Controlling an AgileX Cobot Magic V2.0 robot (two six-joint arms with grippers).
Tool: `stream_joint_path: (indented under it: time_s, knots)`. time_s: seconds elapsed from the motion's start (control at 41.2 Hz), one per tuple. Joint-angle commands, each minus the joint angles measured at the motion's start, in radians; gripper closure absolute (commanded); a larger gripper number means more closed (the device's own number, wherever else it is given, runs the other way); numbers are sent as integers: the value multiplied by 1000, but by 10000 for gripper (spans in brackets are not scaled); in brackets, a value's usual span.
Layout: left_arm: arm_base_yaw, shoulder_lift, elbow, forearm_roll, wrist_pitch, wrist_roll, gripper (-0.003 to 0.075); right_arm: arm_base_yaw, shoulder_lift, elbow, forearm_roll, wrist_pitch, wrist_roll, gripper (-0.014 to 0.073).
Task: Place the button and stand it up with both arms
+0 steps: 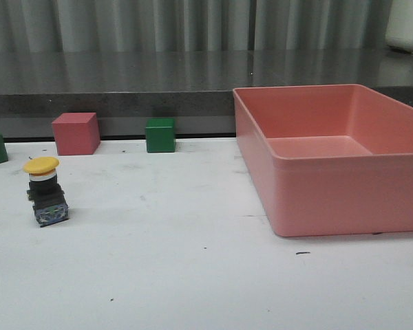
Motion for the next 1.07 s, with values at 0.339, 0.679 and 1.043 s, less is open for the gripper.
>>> stream_joint_path:
  time_s: [0.339, 0.679, 1.043]
  knots:
    - [-10, -22, 15, 81, -178, 0, 740, -2, -19, -3, 0, -88, -6, 660]
    - [-13, -22, 15, 81, -212, 0, 740, -2, -19, -3, 0, -88, -6, 660]
    - [-13, -22, 15, 81, -212, 0, 740, -2, -19, -3, 0, -88, -6, 660]
